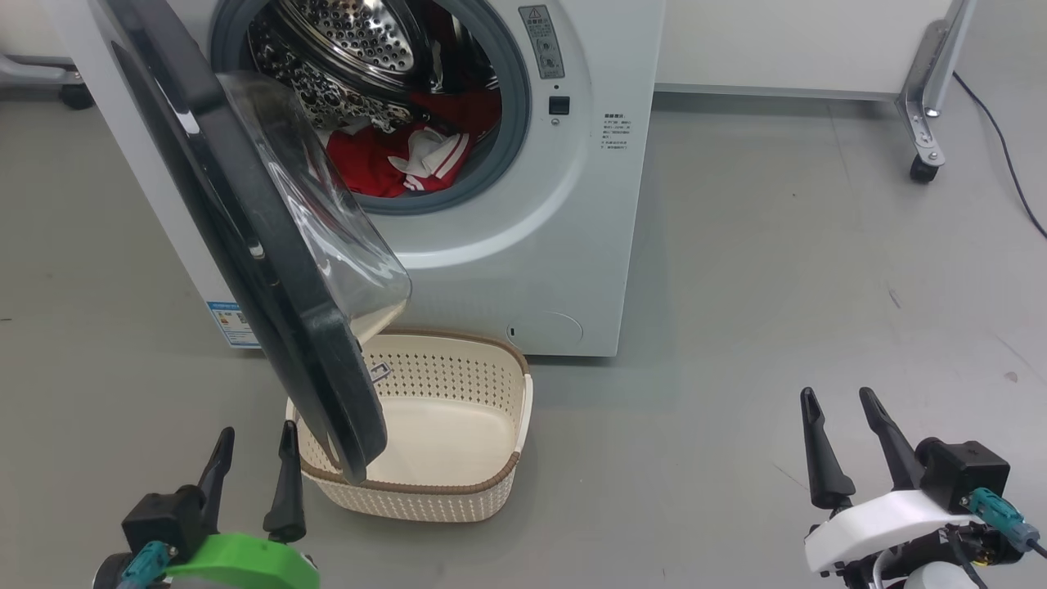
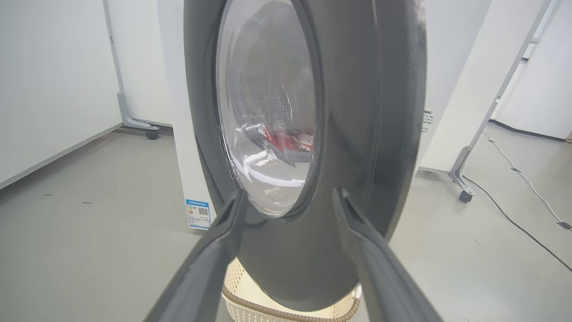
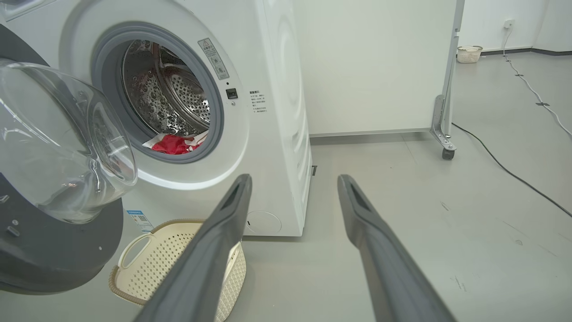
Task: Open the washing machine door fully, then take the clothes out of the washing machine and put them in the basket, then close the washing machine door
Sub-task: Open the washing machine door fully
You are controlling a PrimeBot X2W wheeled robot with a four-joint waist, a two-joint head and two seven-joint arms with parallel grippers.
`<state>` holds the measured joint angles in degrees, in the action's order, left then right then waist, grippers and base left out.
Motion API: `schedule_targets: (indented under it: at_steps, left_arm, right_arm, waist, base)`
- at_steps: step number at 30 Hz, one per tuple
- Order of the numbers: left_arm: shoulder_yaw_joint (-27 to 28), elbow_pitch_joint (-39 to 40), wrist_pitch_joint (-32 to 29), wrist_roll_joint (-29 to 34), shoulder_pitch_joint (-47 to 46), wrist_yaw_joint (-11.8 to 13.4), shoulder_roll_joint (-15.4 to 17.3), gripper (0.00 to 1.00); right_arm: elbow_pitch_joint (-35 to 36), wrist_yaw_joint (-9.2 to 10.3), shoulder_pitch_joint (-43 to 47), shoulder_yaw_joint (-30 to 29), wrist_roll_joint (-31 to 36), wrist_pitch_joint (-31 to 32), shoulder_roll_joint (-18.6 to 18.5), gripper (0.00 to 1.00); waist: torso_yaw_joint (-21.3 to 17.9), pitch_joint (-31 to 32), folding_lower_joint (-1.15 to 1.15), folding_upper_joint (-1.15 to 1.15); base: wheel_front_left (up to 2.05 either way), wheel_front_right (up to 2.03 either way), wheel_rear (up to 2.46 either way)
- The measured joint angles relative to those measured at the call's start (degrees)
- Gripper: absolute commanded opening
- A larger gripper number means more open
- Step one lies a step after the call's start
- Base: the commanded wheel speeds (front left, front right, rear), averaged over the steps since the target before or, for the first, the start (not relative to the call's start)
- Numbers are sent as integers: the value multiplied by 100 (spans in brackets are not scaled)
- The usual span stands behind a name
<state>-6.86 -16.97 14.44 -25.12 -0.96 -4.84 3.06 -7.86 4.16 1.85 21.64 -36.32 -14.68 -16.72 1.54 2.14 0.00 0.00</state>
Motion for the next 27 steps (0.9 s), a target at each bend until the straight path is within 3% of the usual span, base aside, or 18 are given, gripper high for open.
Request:
schedule_targets:
  at_steps: [27]
  left_arm:
    - [92, -12, 0, 222, 0, 0, -16, 100]
  right_arm:
    - [5, -140, 109, -218, 167, 0, 176, 100]
  waist:
    - [46, 55, 0, 0]
  base:
    - [0, 0, 0]
